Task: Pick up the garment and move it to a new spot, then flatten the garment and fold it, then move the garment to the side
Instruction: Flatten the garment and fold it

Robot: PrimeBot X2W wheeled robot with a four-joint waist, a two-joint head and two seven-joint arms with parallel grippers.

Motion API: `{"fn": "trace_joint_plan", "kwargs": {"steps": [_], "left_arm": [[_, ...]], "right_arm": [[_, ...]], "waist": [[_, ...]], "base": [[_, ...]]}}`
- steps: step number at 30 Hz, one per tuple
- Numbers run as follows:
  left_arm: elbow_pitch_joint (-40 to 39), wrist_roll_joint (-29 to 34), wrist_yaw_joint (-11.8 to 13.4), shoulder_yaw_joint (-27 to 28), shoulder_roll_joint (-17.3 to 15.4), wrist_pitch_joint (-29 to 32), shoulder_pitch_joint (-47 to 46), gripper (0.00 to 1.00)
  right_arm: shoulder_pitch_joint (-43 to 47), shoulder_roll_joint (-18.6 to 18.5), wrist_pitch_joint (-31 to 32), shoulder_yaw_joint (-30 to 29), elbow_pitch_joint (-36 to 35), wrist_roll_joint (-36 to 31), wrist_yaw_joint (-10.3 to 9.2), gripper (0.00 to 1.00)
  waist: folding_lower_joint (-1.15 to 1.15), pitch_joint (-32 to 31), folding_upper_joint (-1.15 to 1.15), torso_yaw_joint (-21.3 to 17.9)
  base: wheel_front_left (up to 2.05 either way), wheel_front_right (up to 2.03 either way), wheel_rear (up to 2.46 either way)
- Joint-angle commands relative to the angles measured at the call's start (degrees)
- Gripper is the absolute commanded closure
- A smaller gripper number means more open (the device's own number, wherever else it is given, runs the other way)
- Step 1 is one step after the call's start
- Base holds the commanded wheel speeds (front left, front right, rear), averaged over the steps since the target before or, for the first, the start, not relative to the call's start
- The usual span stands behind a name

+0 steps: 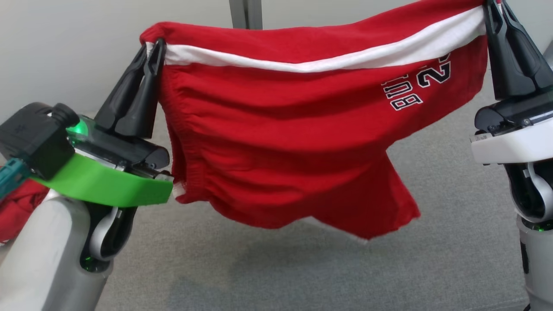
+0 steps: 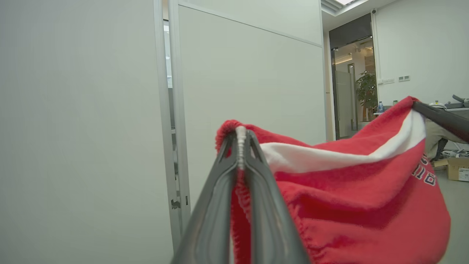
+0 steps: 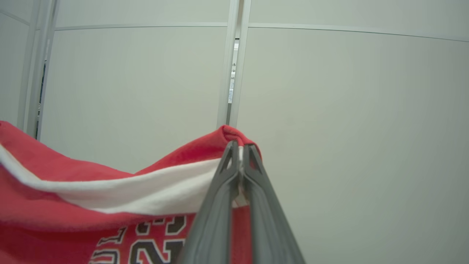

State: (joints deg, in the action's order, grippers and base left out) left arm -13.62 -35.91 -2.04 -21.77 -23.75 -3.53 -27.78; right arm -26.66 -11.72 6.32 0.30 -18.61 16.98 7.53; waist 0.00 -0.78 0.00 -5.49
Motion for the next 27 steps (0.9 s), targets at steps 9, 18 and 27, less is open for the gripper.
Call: {"fn": "trace_joint_plan", "kwargs": {"steps": [9, 18, 27], "left_arm": [[1.9, -0.9, -0.5, -0.3, 0.3, 3.5, -7.1, 1.0], [17.2, 3.0, -3.5, -1.3, 4.6, -0.7, -29.8, 1.0], [32.3, 5.0, -4.6, -3.0, 10.5, -10.2, -37.9, 1.0]], "right_arm": [[-2.7, 2.8, -0.2, -1.4, 5.2, -1.5, -0.08, 1.0], [-27.8, 3.7, -9.0, 0.9, 24.2, -6.6, -0.08, 1.0], [-38.0, 6.9, -19.1, 0.3, 38.7, -12.8, -0.08, 1.0]], "waist": [[0.0, 11.0, 0.0, -0.6], [0.0, 22.4, 0.0, -1.6], [0.0, 27.2, 0.0, -2.0]], "base": [[0.0, 0.0, 0.0], [0.0, 0.0, 0.0], [0.0, 0.0, 0.0]]}}
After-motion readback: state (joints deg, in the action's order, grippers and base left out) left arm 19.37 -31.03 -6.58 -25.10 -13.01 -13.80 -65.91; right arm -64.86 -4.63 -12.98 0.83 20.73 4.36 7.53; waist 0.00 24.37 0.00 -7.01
